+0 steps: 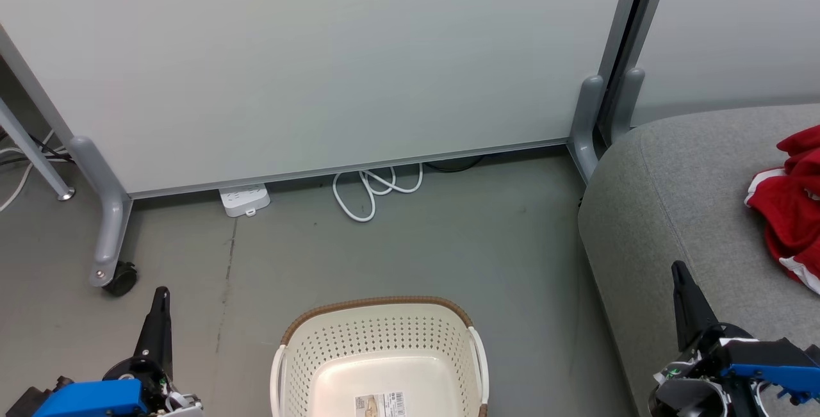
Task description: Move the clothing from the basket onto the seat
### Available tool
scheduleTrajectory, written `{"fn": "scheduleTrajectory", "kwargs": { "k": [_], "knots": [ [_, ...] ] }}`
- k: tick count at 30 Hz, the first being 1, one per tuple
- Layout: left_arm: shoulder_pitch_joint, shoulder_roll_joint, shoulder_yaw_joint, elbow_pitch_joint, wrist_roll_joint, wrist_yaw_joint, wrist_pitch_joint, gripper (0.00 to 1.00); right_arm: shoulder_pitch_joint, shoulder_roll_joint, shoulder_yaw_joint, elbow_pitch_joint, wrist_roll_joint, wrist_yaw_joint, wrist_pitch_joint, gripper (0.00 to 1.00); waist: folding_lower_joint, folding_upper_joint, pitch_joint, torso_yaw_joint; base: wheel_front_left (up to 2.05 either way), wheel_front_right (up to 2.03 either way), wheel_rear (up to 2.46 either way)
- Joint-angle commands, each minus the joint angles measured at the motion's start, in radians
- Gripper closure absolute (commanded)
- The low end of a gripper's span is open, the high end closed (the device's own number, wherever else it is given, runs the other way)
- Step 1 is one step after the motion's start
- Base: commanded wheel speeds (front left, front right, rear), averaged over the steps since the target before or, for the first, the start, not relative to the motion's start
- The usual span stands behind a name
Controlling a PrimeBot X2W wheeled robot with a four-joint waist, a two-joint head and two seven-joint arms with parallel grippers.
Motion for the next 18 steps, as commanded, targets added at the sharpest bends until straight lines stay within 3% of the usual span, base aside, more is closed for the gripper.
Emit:
{"fn": "scheduleTrajectory", "kwargs": {
  "k": [1,18],
  "knots": [
    [-0.012,0.006,0.005,-0.004,-0.013,-0.006,0.006,1.00,-0.010,0.004,-0.003,-0.004,0.016,0.000,0.004,1.00,0.0000,0.0000,0.000,0.000,0.00,0.00,0.00],
    [-0.012,0.006,0.006,-0.004,-0.019,-0.006,0.007,1.00,-0.010,0.004,-0.003,-0.004,0.021,0.000,0.006,1.00,0.0000,0.0000,0.000,0.000,0.00,0.00,0.00]
  ]
}}
